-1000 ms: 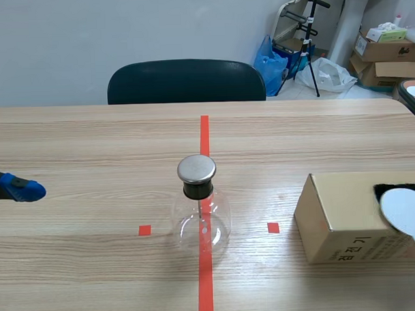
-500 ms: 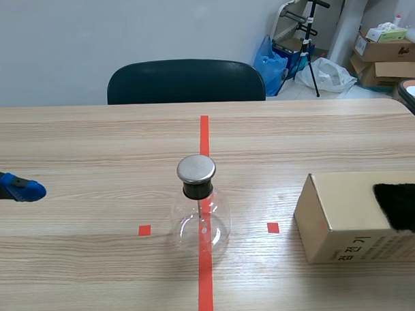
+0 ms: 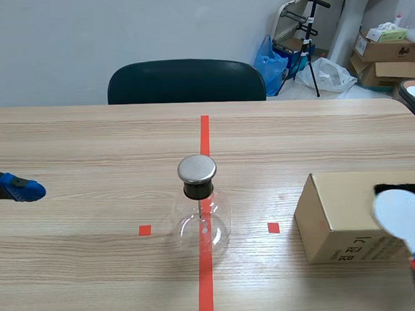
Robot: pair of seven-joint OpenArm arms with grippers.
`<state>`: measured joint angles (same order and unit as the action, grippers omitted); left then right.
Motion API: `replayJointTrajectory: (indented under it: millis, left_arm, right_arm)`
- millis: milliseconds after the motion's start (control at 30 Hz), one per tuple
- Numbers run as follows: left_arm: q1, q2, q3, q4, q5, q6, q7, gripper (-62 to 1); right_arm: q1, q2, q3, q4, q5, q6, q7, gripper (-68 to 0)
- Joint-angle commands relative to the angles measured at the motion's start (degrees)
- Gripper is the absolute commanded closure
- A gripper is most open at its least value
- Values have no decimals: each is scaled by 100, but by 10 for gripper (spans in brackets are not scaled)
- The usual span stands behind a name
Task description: Do the electroscope experiment
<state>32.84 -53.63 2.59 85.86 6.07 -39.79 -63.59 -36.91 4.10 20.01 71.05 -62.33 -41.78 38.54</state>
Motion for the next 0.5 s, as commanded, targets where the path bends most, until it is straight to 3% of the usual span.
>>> replayJointTrajectory:
  millis: [0, 133, 167, 200, 300, 333, 433, 467]
  left_arm:
    - [-15, 26, -7, 46, -46, -9, -68, -623]
    - [-15, 28, -7, 46, -46, -9, -44, -623]
    - [-15, 28, -7, 46, -46, -9, -44, -623]
    - [-15, 26, -7, 46, -46, -9, -42, -623]
    - [-15, 24, -11, 46, -46, -9, -37, -623]
    - [-15, 24, -11, 46, -46, -9, -33, -623]
    - [-15, 26, -11, 46, -46, -9, -9, -623]
    - [-15, 26, -11, 46, -46, -9, 2, -623]
  right_arm:
    - [-72, 98, 315, 61, -66, -308, -55, -17]
    - [13, 107, 372, 61, -79, -308, 1572, -17]
    - [9, 98, 372, 61, -26, -308, 1609, -18]
    - [-20, 96, 374, 61, 26, -308, 1311, -18]
    - [-55, 96, 400, 61, -57, -308, -31, -17]
    - [-48, 101, 411, 61, -114, -308, 9, -17]
    - [26, 98, 396, 61, -160, -308, 1176, -18]
    - [28, 98, 393, 61, -153, -308, 1325, -18]
